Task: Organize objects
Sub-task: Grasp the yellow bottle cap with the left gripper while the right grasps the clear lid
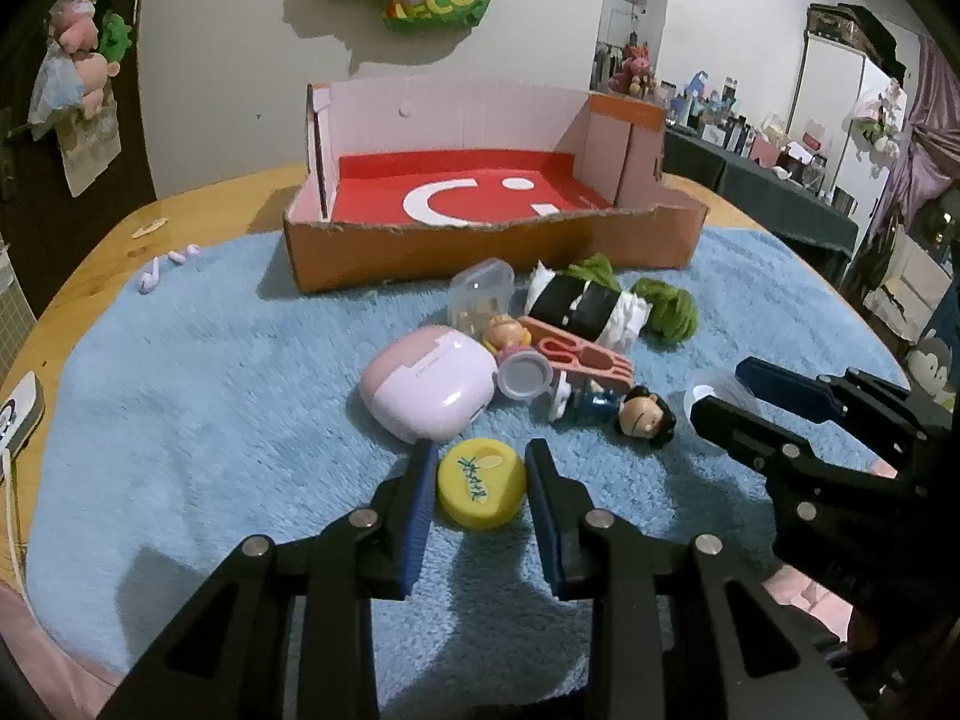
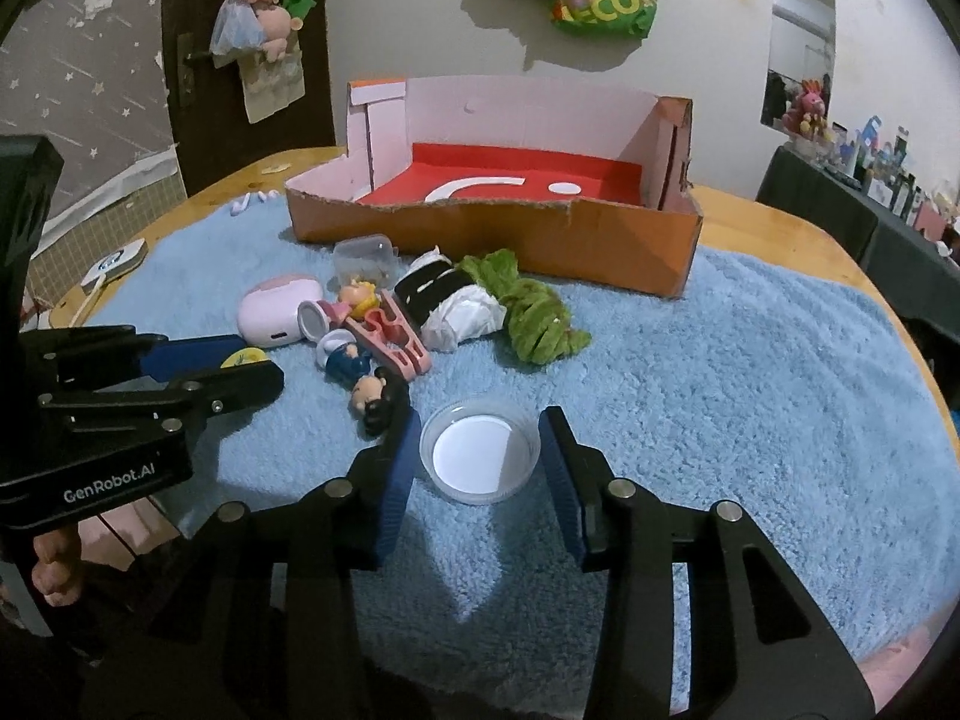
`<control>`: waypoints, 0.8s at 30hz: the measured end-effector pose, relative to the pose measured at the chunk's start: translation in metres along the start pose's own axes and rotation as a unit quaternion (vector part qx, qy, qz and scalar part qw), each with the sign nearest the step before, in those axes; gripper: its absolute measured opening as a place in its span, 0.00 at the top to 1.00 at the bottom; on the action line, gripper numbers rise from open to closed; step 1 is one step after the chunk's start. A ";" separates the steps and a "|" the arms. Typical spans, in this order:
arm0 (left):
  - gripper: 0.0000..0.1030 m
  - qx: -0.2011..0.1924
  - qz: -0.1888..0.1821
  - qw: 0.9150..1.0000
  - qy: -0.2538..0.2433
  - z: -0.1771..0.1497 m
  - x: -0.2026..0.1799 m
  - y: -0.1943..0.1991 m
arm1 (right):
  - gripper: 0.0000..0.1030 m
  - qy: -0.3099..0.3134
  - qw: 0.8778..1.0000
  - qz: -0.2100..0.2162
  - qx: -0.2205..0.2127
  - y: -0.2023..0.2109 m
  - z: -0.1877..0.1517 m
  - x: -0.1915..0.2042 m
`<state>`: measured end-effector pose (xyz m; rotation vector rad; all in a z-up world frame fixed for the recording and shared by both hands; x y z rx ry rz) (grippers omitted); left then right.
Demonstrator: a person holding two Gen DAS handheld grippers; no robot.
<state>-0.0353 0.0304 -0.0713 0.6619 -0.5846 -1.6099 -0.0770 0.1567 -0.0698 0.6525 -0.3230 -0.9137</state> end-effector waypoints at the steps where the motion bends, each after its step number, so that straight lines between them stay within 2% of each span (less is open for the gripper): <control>1: 0.69 -0.002 -0.001 1.000 0.000 0.001 0.000 0.001 | 0.62 0.001 1.000 -0.001 -0.003 0.002 0.002 0.000; 10: 0.70 -0.011 -0.013 1.000 0.003 0.010 0.004 0.006 | 0.62 0.004 1.000 -0.001 -0.021 0.013 0.019 0.004; 17: 0.70 -0.017 -0.023 1.000 0.011 0.016 0.006 0.011 | 0.62 -0.009 1.000 0.015 -0.026 0.014 0.030 0.003; 24: 0.70 -0.044 -0.016 0.999 0.006 0.036 0.009 0.022 | 0.62 -0.018 0.999 0.028 -0.034 0.015 0.044 0.003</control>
Point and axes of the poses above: each gripper's, at about its wrist camera, not at the fingertips, and y roughly against the way its jaws point, x to its left, z to its top, the point moved 7 cm from there along -y, roughly the way its jaws point
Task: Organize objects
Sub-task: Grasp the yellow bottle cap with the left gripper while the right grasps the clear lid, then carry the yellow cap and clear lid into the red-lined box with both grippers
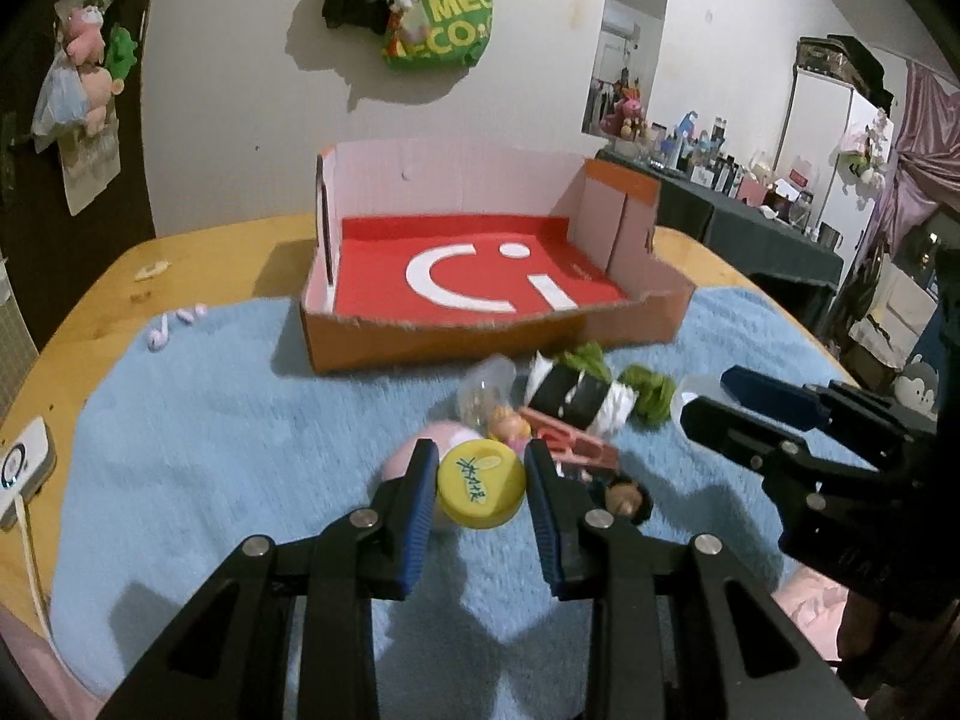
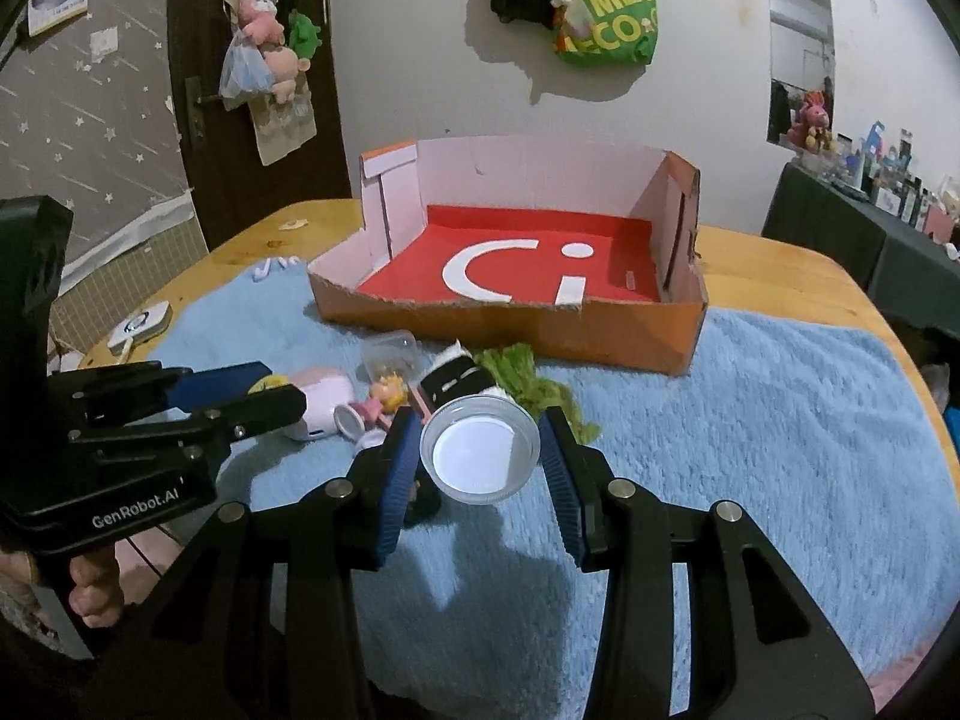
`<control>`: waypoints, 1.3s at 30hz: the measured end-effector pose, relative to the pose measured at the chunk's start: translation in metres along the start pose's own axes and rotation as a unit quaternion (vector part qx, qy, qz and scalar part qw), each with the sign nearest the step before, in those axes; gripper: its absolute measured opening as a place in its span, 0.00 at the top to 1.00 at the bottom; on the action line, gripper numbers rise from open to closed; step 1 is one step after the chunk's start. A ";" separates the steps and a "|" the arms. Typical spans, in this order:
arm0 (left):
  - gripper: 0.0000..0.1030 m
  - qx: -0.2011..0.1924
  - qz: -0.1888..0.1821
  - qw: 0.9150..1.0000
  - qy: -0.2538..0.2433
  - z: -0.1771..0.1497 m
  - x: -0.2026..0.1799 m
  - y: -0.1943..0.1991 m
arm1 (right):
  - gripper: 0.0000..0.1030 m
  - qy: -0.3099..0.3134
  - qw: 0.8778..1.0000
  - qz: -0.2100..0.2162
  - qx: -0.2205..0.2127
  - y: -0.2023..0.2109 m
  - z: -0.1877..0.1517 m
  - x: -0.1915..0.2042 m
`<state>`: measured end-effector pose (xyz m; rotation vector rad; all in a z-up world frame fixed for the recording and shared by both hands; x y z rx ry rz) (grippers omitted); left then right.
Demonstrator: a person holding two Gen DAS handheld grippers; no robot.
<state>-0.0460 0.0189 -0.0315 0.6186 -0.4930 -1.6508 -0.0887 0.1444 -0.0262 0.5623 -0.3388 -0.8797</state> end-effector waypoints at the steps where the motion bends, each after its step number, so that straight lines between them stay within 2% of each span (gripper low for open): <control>1: 0.70 -0.002 0.001 1.000 0.000 0.003 0.001 0.000 | 0.62 0.000 1.000 0.001 -0.001 0.000 0.002 0.000; 20: 0.70 -0.014 0.018 1.000 -0.009 0.044 0.007 -0.022 | 0.62 -0.020 1.000 0.011 -0.016 -0.012 0.041 -0.012; 39: 0.70 -0.024 0.028 0.999 -0.013 0.086 0.016 -0.041 | 0.62 -0.044 0.999 0.013 -0.008 -0.040 0.072 -0.032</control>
Point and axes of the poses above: each gripper's, at about its wrist camera, not at the fingertips, and y roughly against the way its jaws point, x to its left, z to its top, the point moved 7 cm from there along -y, roughly the way its jaws point
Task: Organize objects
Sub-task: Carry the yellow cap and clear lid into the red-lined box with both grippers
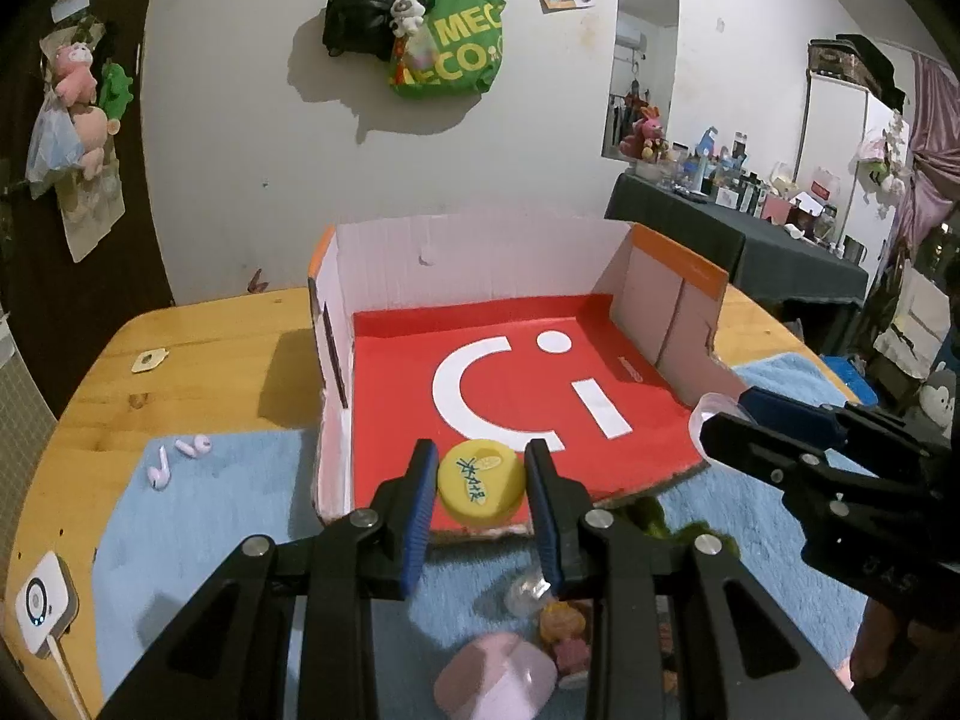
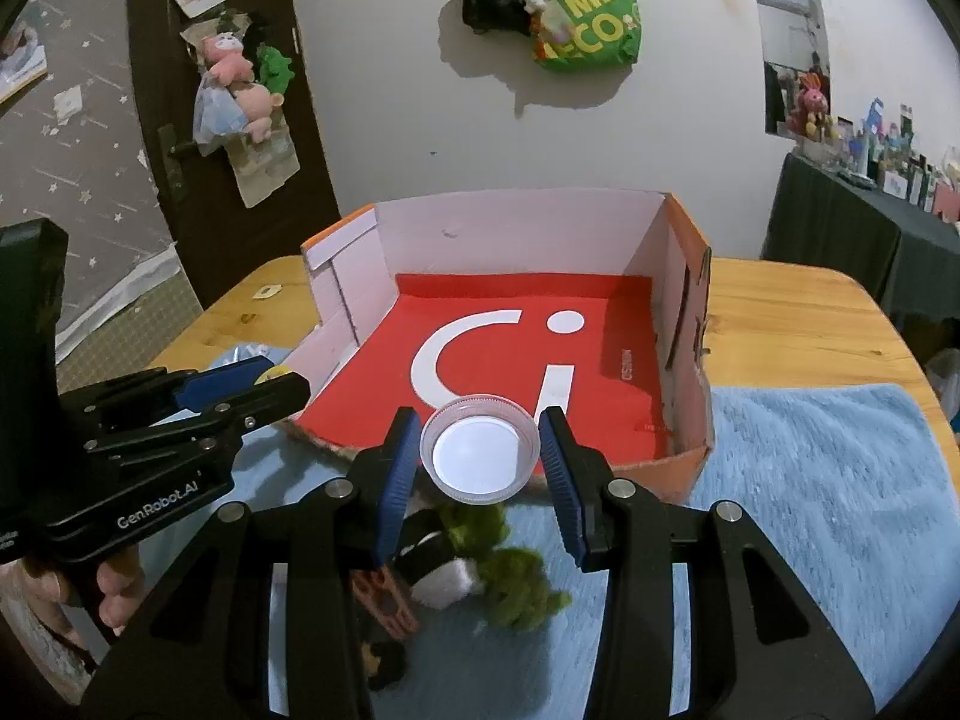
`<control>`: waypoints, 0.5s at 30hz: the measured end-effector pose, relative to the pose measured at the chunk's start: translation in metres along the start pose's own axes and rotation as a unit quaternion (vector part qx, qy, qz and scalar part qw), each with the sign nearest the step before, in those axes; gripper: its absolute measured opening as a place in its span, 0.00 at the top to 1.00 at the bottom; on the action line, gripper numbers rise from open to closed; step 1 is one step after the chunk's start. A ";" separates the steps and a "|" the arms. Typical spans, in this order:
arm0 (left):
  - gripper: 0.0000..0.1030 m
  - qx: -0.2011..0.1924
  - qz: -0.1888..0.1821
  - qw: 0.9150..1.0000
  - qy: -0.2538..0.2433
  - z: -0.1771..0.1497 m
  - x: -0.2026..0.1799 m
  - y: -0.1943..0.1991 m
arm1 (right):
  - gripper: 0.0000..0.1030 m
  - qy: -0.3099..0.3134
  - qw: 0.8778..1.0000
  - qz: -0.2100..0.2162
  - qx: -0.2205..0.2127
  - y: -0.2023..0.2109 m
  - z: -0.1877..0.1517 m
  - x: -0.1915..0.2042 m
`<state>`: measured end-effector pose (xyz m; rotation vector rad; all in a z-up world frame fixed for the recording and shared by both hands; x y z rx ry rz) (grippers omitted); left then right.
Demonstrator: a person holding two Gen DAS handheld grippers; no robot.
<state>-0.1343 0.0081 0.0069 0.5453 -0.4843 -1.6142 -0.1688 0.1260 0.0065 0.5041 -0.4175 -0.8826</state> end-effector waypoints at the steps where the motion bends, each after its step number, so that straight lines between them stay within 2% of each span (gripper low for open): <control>1: 0.70 0.000 -0.001 1.000 0.002 0.003 0.001 -0.002 | 0.62 -0.002 1.000 0.000 0.001 -0.003 0.002 -0.002; 9: 0.70 0.015 0.002 1.000 0.017 0.016 0.011 -0.024 | 0.62 -0.002 1.000 -0.006 0.011 -0.023 0.016 -0.007; 15: 0.70 0.043 0.009 0.999 0.026 0.018 0.019 -0.047 | 0.62 -0.004 1.000 -0.005 0.031 -0.044 0.021 -0.010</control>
Point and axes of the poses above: each gripper's, at about its wrist camera, not at the fingertips, and y roughly against the way its jaws point, x to its left, z to its top, the point moved 7 cm from there along -y, roughly the way its jaws point
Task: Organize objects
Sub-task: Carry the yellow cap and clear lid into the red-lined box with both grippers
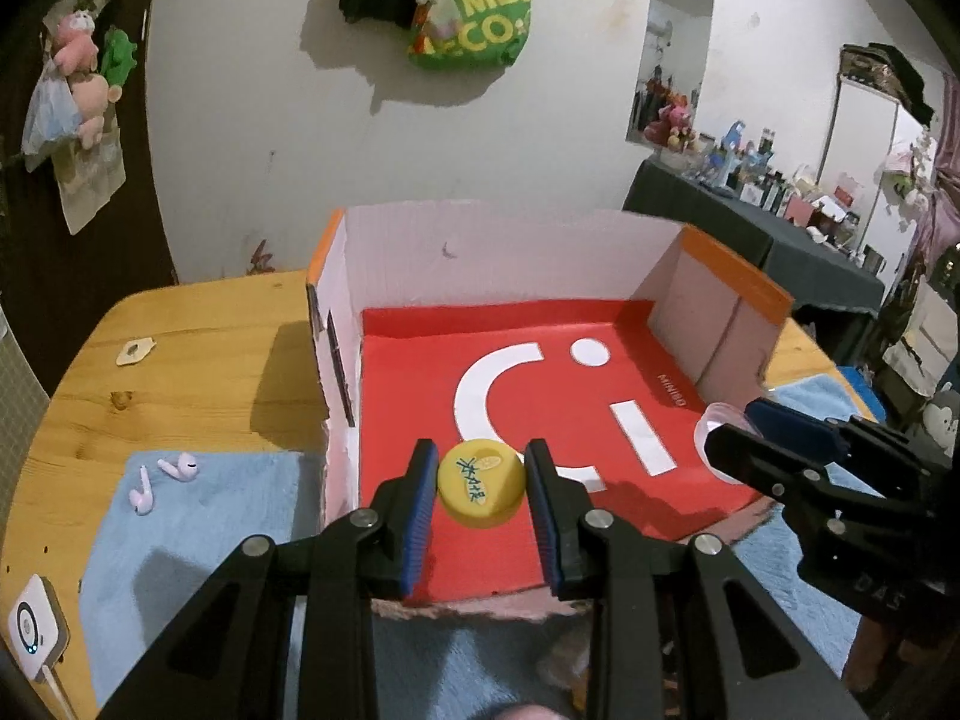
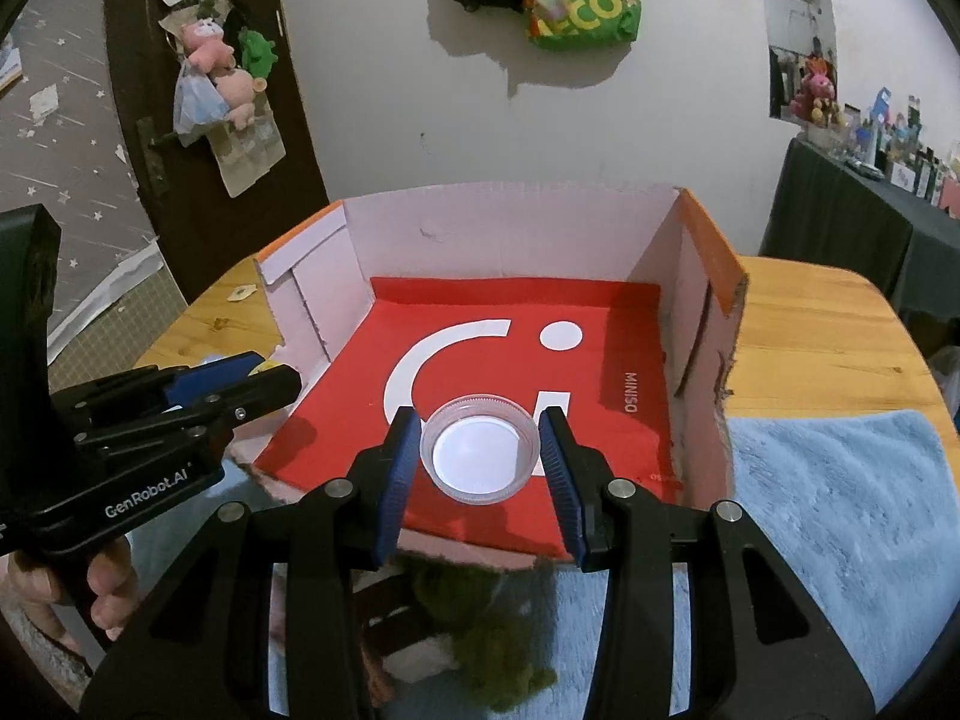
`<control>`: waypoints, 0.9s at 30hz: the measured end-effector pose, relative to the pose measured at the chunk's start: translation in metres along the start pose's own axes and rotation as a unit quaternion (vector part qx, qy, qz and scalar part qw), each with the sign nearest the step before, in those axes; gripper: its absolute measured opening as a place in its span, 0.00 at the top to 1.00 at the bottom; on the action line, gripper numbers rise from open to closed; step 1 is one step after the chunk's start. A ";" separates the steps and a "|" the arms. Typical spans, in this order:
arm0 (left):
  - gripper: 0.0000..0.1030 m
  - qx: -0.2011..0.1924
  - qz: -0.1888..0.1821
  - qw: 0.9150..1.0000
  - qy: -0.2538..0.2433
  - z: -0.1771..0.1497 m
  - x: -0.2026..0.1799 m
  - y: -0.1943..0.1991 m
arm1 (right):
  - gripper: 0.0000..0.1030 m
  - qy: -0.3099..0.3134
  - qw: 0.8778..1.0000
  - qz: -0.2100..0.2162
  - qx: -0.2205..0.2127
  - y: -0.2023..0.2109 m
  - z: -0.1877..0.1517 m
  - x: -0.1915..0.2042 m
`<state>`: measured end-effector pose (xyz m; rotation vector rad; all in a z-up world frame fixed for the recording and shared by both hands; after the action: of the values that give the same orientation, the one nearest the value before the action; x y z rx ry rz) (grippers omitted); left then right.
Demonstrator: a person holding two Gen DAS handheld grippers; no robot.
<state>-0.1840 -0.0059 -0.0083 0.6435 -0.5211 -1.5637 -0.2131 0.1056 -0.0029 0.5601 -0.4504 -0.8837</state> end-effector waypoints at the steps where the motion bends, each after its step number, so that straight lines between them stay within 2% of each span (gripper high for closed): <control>1: 0.70 0.006 0.000 1.000 0.001 0.000 0.001 -0.004 | 0.62 -0.001 1.000 0.002 0.005 -0.004 0.001 0.000; 14: 0.70 0.076 0.000 0.997 0.008 -0.012 0.009 -0.049 | 0.62 -0.034 0.996 0.019 0.077 -0.049 -0.007 -0.013; 27: 0.70 0.078 0.014 0.997 -0.001 -0.008 0.010 -0.057 | 0.62 -0.034 0.992 0.013 0.118 -0.069 -0.017 -0.019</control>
<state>-0.2209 -0.0098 -0.0533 0.7494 -0.6567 -1.5074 -0.2547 0.0911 -0.0613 0.7392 -0.6286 -0.8311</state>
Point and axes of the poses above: each gripper's, at about its wrist camera, not at the fingertips, and y roughly against the way its jaws point, x to its left, z to its top, the point moved 7 cm from there along -y, roughly the way its jaws point
